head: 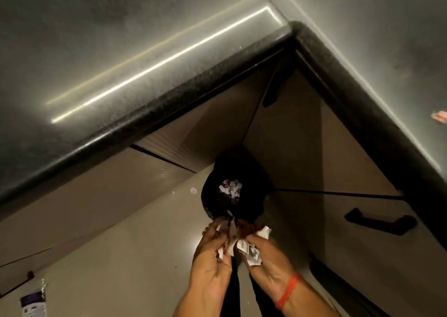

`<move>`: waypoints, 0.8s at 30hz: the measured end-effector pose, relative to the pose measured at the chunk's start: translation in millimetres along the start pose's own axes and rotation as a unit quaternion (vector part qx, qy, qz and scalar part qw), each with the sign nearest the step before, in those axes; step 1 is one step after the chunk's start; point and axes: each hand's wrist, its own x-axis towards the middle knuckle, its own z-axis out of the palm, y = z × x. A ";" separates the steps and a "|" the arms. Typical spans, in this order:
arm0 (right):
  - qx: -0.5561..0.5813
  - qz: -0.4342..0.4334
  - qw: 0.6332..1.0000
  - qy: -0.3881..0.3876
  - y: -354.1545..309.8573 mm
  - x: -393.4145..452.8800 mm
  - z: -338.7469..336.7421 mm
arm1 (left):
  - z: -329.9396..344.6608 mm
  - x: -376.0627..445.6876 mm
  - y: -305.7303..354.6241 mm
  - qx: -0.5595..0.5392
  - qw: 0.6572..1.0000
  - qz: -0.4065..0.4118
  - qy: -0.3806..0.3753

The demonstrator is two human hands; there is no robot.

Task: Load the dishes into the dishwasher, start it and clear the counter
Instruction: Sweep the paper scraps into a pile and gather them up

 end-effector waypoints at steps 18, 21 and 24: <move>-0.189 -0.036 0.979 0.072 -27.4 111.1 -15.1 | 26.5 74.5 3.6 0.114 0.993 0.018 0.007; -0.195 -0.018 0.980 0.040 -31.8 113.3 -10.1 | 21.0 77.6 7.7 0.116 0.993 0.010 0.012; -0.189 -0.002 0.981 0.040 -33.2 120.4 -12.4 | 11.4 88.3 7.5 0.101 0.995 0.002 0.018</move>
